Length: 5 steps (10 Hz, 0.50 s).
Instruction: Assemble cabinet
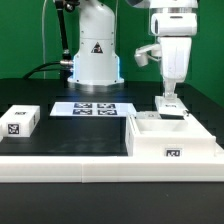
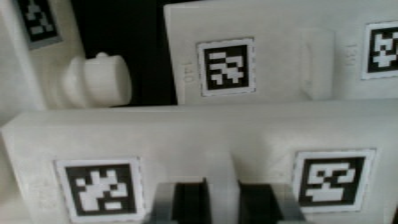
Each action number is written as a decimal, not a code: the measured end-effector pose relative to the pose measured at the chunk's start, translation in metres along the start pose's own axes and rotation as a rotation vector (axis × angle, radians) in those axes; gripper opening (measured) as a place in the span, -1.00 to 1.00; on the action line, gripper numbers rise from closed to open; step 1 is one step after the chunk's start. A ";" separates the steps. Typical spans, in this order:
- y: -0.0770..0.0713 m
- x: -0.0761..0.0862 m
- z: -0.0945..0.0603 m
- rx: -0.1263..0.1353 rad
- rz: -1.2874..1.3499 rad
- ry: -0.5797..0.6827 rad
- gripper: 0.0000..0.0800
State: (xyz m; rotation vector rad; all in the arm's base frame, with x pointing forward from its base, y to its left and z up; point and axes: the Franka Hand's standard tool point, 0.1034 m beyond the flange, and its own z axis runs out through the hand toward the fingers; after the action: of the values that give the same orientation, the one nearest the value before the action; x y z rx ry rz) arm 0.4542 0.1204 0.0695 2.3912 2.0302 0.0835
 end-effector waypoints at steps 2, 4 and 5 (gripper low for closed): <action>0.000 0.000 0.000 0.000 0.000 0.000 -0.83; 0.000 0.000 0.000 0.000 0.000 0.000 -0.83; -0.003 -0.001 0.000 0.002 0.003 -0.002 -0.83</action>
Offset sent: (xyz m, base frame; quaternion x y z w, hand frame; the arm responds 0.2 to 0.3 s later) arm 0.0000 0.0000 0.0000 0.0000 0.0000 0.0000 1.0000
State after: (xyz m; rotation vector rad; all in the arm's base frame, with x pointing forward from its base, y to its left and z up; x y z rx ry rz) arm 0.4514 0.1202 0.0694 2.3952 2.0266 0.0790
